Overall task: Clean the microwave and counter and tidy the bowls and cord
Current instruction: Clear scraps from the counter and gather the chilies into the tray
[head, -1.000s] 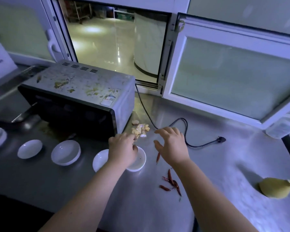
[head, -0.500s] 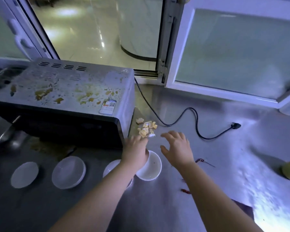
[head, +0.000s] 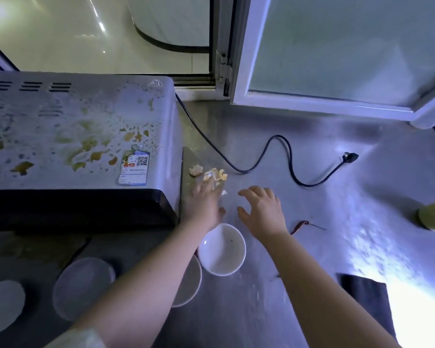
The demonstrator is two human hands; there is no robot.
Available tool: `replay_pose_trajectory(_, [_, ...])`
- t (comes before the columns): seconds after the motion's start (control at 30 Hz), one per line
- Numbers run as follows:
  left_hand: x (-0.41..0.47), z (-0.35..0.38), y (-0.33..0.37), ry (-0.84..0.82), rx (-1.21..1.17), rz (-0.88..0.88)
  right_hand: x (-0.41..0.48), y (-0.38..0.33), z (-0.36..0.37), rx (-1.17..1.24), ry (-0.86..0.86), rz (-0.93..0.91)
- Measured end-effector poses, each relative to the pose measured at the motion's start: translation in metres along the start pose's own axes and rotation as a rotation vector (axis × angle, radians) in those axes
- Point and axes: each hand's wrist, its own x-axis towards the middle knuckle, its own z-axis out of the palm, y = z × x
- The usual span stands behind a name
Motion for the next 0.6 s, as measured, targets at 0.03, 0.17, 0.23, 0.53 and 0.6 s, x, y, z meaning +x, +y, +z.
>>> replay_pose_trajectory(0.03, [0.006,0.004,0.0,-0.002,0.003,-0.009,0.004,0.003,0.002,-0.001,-0.014,-0.005])
replay_pose_trajectory(0.17, [0.03,0.014,0.006,-0.078,-0.005,-0.077,0.018,0.018,0.01,-0.004,-0.075,-0.001])
replay_pose_trajectory(0.23, [0.04,0.015,0.008,-0.111,0.028,-0.103,0.025,0.026,0.013,-0.01,-0.101,0.011])
replay_pose_trajectory(0.53, [0.062,0.037,-0.001,-0.037,-0.005,-0.135,0.053,0.047,0.031,0.009,-0.168,-0.041])
replay_pose_trajectory(0.6, [0.06,0.046,-0.005,0.156,-0.016,-0.105,0.057,0.05,0.039,0.024,-0.137,-0.054])
